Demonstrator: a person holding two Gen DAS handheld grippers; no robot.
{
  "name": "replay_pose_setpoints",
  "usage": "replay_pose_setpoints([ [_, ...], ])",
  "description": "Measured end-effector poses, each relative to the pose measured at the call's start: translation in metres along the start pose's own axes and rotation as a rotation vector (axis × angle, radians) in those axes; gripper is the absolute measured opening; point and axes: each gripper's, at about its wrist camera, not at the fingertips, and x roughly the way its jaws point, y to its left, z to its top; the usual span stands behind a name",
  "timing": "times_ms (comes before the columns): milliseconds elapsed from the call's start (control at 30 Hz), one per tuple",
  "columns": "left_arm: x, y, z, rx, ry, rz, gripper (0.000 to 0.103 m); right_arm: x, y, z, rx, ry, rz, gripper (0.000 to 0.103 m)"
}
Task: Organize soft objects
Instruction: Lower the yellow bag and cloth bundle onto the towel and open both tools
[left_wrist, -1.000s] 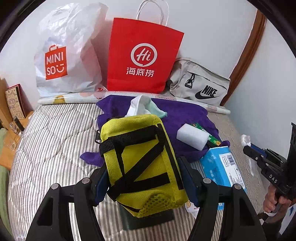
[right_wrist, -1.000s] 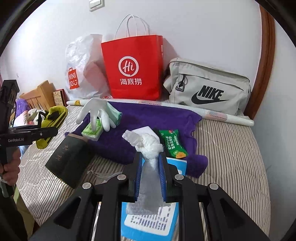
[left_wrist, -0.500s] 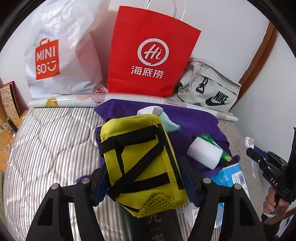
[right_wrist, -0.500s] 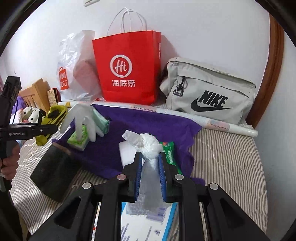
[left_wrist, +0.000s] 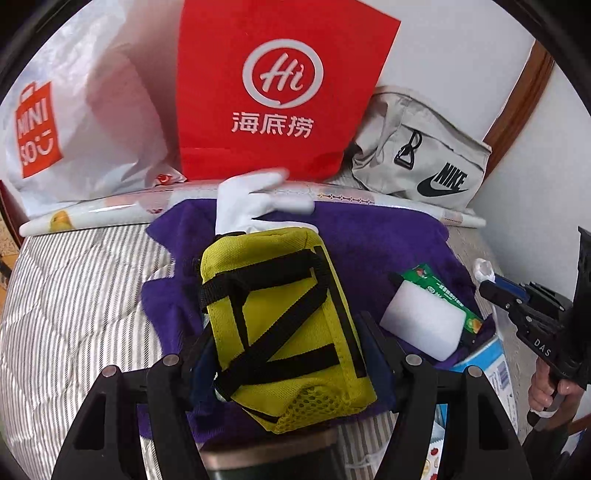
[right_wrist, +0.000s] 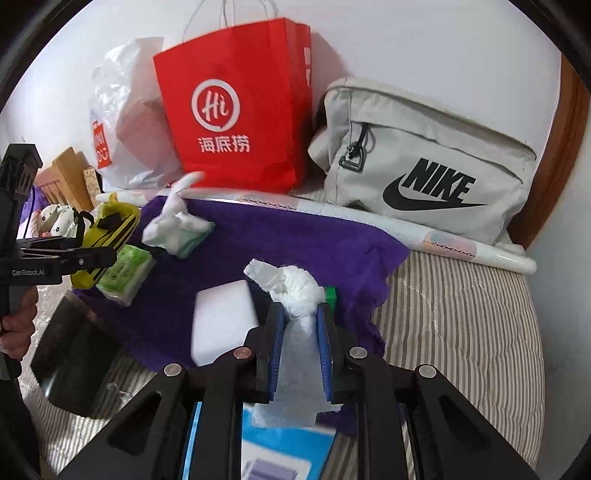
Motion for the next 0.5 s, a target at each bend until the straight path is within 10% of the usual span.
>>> replay_pose_setpoints([
  [500, 0.022, -0.003, 0.004, 0.043, 0.049, 0.013, 0.069, 0.053, -0.008, 0.011, -0.020, 0.119, 0.045, 0.019],
])
